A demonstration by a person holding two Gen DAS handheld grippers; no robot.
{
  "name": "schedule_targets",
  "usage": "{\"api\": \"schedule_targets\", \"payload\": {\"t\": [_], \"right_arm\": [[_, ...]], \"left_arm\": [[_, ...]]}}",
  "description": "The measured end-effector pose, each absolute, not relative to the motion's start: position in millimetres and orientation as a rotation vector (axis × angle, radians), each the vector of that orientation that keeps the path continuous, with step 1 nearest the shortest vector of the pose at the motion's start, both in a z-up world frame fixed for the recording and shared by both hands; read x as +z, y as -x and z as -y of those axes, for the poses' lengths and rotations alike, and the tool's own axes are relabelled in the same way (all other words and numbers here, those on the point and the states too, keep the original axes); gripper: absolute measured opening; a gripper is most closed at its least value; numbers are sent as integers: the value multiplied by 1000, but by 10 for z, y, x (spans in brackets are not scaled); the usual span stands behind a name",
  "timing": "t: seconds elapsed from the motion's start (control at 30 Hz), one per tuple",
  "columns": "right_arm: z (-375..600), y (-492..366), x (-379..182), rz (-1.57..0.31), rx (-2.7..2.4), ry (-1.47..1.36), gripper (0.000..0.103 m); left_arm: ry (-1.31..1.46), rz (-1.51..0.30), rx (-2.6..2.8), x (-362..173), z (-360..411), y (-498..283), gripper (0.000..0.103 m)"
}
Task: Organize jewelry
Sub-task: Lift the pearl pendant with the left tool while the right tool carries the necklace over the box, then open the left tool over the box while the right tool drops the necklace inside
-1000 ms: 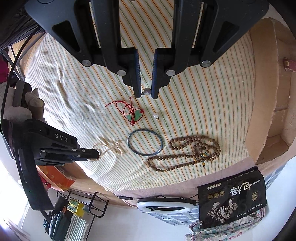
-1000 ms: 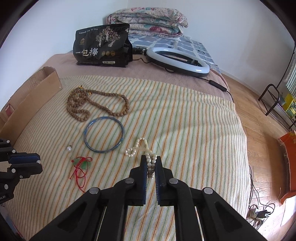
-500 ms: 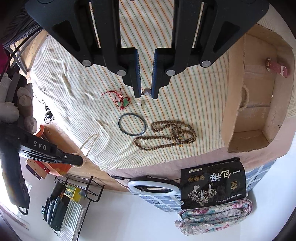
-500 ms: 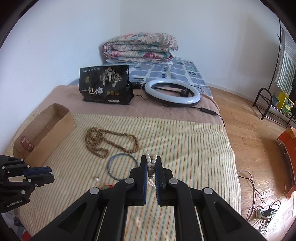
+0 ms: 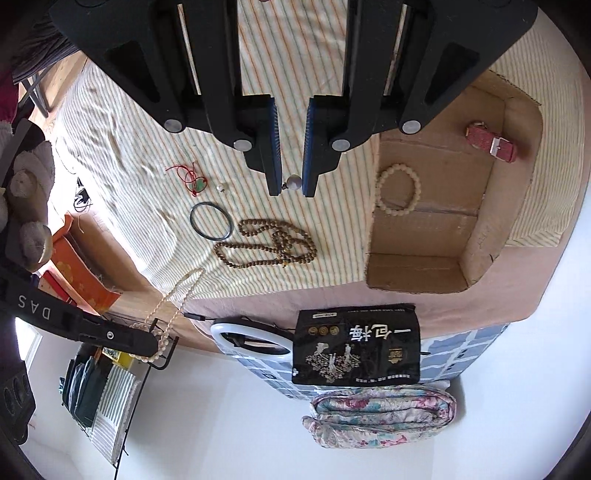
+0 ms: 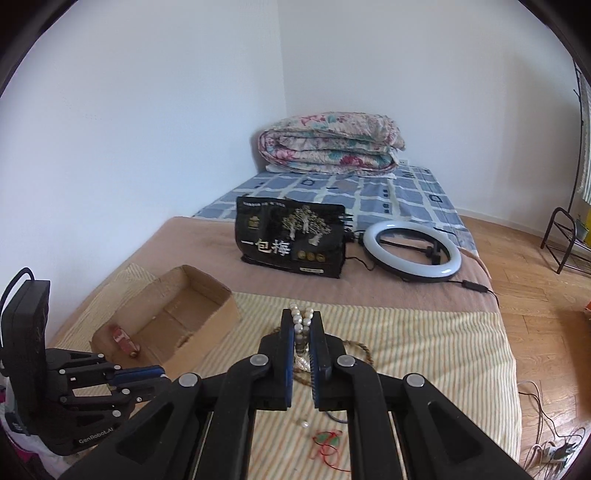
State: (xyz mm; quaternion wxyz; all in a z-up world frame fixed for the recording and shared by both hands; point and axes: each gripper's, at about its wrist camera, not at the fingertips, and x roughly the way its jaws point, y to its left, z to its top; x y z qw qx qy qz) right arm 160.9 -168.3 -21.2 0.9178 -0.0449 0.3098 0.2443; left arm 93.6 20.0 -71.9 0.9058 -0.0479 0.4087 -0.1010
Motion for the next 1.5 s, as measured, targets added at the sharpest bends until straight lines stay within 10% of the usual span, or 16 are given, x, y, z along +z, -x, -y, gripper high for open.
{"api": "schedule_targets", "payload": {"t": [1.13,1.23,1.3,1.37,1.5], "right_arm": [[-146,-1874,-882,-755,748,171,6],[-131,-1875,-876,-742,728,175,39],[-119,-1874,-848,-730,716,171,60],[-96,-1868,-820,-717,698,166,84],[-44,-1881,-779,-709,680,149,93]], "left_arm": [[181,-897,-20,-981,-1260,-790,9],[175,-921,-9,-1004,-1256,-812,15],[181,-926,2,-1021,-1264,-816,52],[178,-908,22,-1015,-1271,-798,62],[176,-916,27,-1021,-1275,-804,63]]}}
